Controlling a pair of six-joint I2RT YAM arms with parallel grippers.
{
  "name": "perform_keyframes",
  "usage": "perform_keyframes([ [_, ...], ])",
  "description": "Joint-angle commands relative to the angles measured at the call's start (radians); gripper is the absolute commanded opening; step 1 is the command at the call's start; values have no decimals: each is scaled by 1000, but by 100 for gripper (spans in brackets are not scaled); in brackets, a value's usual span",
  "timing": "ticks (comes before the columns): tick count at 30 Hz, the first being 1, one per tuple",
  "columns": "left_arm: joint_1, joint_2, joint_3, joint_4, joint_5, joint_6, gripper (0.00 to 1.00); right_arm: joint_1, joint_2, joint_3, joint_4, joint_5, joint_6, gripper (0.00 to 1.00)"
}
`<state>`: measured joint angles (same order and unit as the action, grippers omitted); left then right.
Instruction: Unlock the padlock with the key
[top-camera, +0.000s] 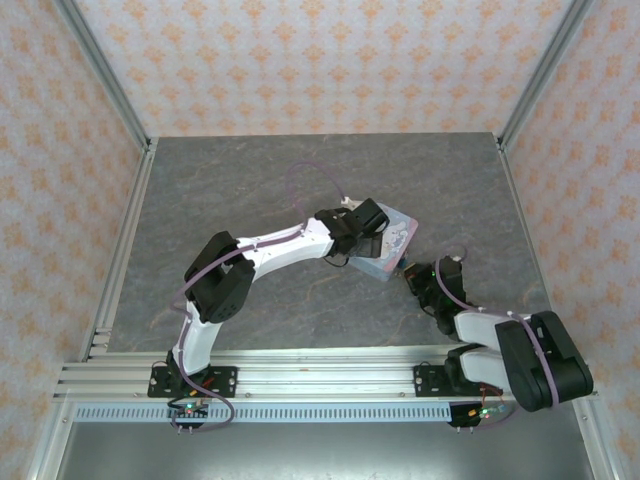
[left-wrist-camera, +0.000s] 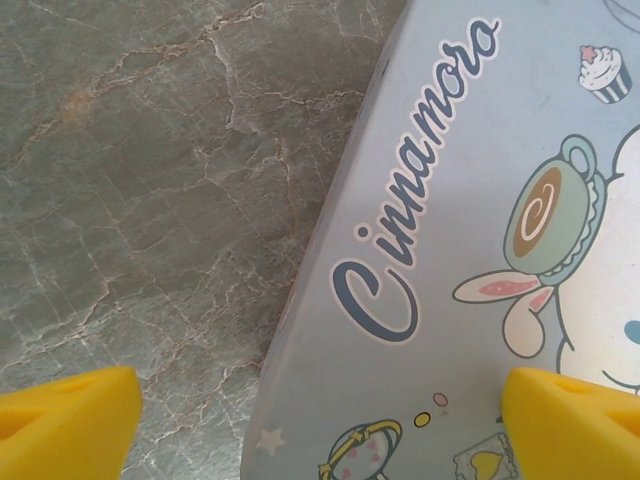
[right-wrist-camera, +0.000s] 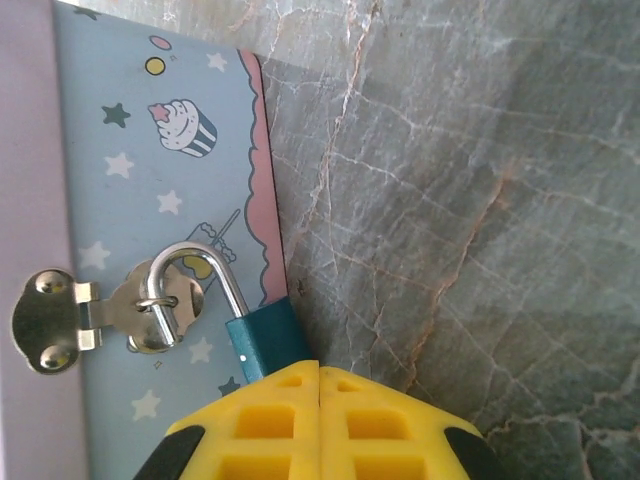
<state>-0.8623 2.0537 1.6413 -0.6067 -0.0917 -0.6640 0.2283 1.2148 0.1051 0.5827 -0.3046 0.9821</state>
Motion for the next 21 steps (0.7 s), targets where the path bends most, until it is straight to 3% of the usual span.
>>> perform_keyframes([
  [1,-4,42,3,-94,-64,32,93,-2,0,36,-3,34,-19,0],
  [7,-2,39,-7,-91,-65,33,93,-20,-12,51,-2,35,-22,0],
  [11,-1,14,-19,-80,-57,36,93,-63,-111,30,-71,41,-23,1],
  [16,1,-42,-33,-71,-50,44,94,-98,-205,31,-157,-4,-53,28],
  [21,1,-98,-28,-67,4,47,94,-101,-164,48,-150,-94,-83,30],
])
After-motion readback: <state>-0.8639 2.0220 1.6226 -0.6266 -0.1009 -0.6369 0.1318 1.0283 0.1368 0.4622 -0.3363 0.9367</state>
